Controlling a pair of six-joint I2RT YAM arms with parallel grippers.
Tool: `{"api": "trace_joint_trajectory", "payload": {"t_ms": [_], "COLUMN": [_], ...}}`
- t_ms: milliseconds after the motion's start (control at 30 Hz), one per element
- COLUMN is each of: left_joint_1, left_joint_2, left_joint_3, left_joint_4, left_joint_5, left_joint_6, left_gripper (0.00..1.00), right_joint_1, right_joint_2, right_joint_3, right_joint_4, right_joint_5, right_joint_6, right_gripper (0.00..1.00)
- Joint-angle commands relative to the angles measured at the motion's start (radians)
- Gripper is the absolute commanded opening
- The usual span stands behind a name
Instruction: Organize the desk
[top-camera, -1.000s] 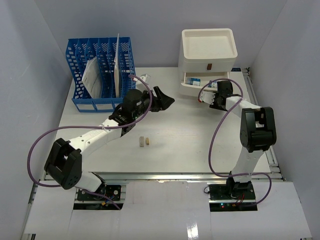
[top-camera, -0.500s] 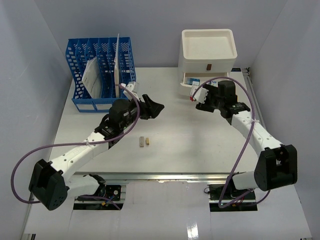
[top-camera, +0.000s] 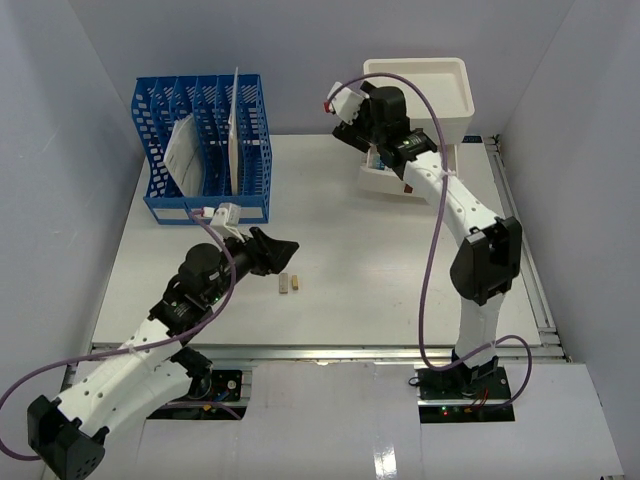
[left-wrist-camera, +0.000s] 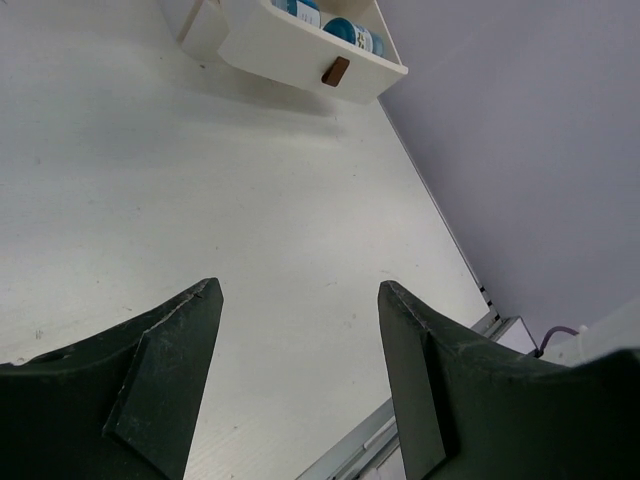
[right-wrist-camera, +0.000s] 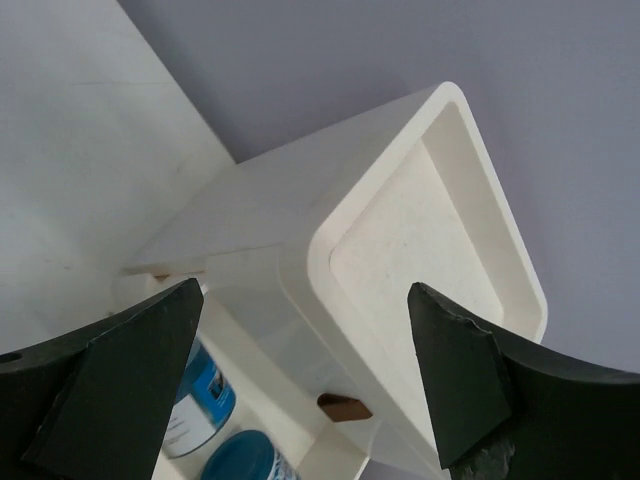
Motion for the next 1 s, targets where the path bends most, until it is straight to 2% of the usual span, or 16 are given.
{"api": "trace_joint_trajectory", "payload": {"t_ms": [0,167,367,467,600,767,867,967], "left_joint_1": [0.006,0.006,0.006,0.006,0.006,0.006,0.006,0.006], "left_joint_2": [-0.111,-0.175,-0.174,-0.149,-0.131,-0.127,-0.107,-0.056], "left_joint_3": [-0.036,-0.084,-0.097,-0.098,-0.098,-0.119,-0.137,-0.163], "left_joint_4": [-0.085,-0.121,-0.123,-0.11,-0.097,-0.072,-0.026,0.073], "left_joint_5": [-0.019,-0.019,-0.016,-0.005,0.02,0.053,0.072,0.105], "left_joint_6": [-0.023,-0.038,-0.056,-0.067,-0.079,-0.083,-0.096,-0.121], "left_gripper": [0.75,0.75,0.75,0.75,0.75,0.77,0.77,0.77], "right_joint_1": [0.004,-0.025,-0.103,-0.128,-0.147,-0.144,-0.116,-0.066], "right_joint_2": [0.078,0.133,0.175,0.186,0.175,0.162,0.137,0.097], "right_joint_3": [0.087,0.113,0.14,0.119,0.068,0.1,0.08,0.03], "right_joint_4": [0.025,0.05,0.044,0.028,-0.009,-0.144,-0.167,-0.154], "right_joint_5": [0.188,0.202,0.164,0.103,-0.011,-0.176,-0.204,-0.186], "right_joint_6": [-0.112,-0.102,-0.071,-0.078,-0.086,-0.068,-0.074,-0.08], "right_gripper": [0.9,0.9,0.9,0.91,0.98,0.67,0.47,0.37]}}
